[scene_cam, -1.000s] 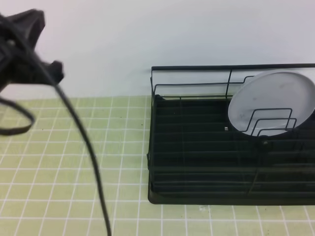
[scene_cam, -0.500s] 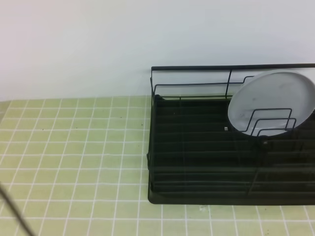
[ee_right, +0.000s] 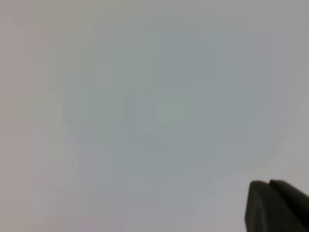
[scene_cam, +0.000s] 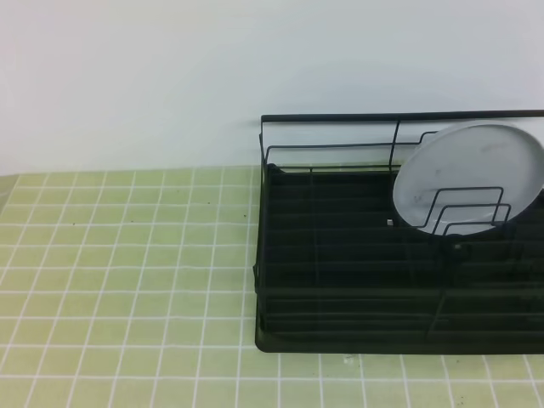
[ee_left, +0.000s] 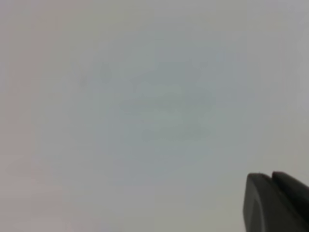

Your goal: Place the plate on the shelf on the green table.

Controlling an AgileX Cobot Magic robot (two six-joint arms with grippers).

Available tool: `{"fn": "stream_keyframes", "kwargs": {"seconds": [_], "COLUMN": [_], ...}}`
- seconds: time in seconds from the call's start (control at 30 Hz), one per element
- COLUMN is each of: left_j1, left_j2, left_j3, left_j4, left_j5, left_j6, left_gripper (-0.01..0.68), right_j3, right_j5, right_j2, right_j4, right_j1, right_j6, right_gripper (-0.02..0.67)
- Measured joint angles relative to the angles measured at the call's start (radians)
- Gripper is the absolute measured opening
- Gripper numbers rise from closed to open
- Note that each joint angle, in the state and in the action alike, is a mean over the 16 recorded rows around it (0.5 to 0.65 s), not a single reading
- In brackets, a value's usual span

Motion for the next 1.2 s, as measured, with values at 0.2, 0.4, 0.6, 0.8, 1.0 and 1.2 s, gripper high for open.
{"fn": "stream_keyframes", "kwargs": {"seconds": [0.2,0.4,0.6,0.8,1.0,1.2], "left_j1": [0.019,0.021,0.016,-0.011,-0.055,-0.091], "left_j2": [-0.102,-0.223,-0.330,-0.409,-0.451,-0.473], "left_j3": [0.148,0.380,0.603,0.754,0.819,0.830], "left_j4": [0.000,0.000,-0.001,0.003,0.028,0.054], "left_j5": [-0.019,-0.075,-0.115,-0.117,-0.076,-0.032], "left_j6": [-0.056,-0.083,-0.090,-0.079,-0.078,-0.076], "left_gripper": [-0.002,-0.002,-0.002,-0.002,-0.002,-0.002], "right_j3": [0.079,0.158,0.267,0.384,0.462,0.491], "right_j5": [-0.037,0.056,0.143,0.147,0.144,0.177], "right_j2": [-0.041,-0.043,-0.071,-0.116,-0.154,-0.163], "right_j4": [-0.167,-0.585,-1.026,-1.204,-1.220,-1.227], "right_j1": [0.000,0.000,0.000,0.000,0.000,0.000], "right_j6": [0.193,0.620,1.034,1.186,1.199,1.219], "right_gripper": [0.000,0.000,0.000,0.000,-0.001,-0.001]}}
